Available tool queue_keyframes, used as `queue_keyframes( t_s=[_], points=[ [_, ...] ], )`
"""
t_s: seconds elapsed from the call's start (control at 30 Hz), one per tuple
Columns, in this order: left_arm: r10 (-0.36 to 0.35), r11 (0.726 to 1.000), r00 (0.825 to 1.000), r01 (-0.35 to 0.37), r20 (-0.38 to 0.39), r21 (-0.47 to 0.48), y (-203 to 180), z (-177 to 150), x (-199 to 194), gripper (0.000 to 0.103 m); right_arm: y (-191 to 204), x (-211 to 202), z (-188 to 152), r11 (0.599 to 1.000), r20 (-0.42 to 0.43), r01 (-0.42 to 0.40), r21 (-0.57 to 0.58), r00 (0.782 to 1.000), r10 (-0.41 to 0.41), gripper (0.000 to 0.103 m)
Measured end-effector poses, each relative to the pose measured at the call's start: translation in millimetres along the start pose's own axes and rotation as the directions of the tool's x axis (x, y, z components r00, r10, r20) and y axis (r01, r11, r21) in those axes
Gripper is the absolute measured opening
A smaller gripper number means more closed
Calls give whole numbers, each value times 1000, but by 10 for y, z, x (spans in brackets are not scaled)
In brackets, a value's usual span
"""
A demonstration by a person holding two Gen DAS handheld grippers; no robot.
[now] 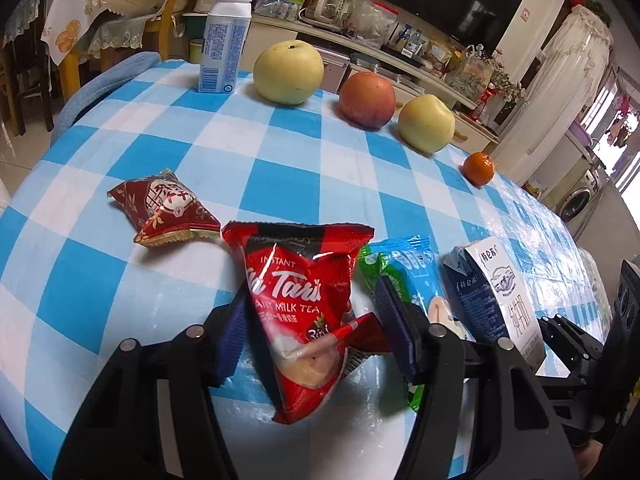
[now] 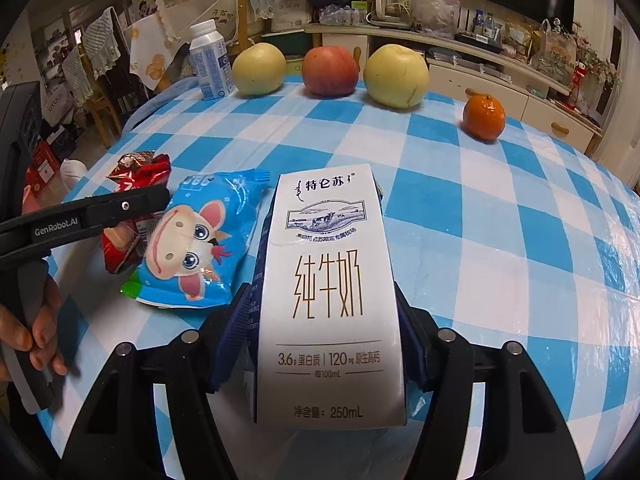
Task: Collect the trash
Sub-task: 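Close left gripper on red milk-tea packet while right gripper grasps white milk carton, then lift red milk-tea packet and milk carton up off the table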
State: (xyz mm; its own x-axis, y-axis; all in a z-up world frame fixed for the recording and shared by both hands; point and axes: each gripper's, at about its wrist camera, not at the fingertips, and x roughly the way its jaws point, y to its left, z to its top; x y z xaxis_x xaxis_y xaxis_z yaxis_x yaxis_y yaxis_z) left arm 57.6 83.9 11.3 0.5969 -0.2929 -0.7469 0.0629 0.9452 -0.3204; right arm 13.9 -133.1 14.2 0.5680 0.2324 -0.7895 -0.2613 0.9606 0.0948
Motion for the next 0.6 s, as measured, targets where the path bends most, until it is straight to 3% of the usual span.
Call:
queue_keyframes(
  t_s=[0.33, 0.6],
  points=[
    [-42, 999, 999, 42, -11, 15, -23, -57, -78, 47, -5, -140, -49, 999, 30, -34, 41, 999, 32, 66],
    [-62, 998, 998, 62, -20, 14, 35, -96, -155, 44, 16, -237, -75, 992, 61, -100, 83, 994, 95, 66]
  ],
)
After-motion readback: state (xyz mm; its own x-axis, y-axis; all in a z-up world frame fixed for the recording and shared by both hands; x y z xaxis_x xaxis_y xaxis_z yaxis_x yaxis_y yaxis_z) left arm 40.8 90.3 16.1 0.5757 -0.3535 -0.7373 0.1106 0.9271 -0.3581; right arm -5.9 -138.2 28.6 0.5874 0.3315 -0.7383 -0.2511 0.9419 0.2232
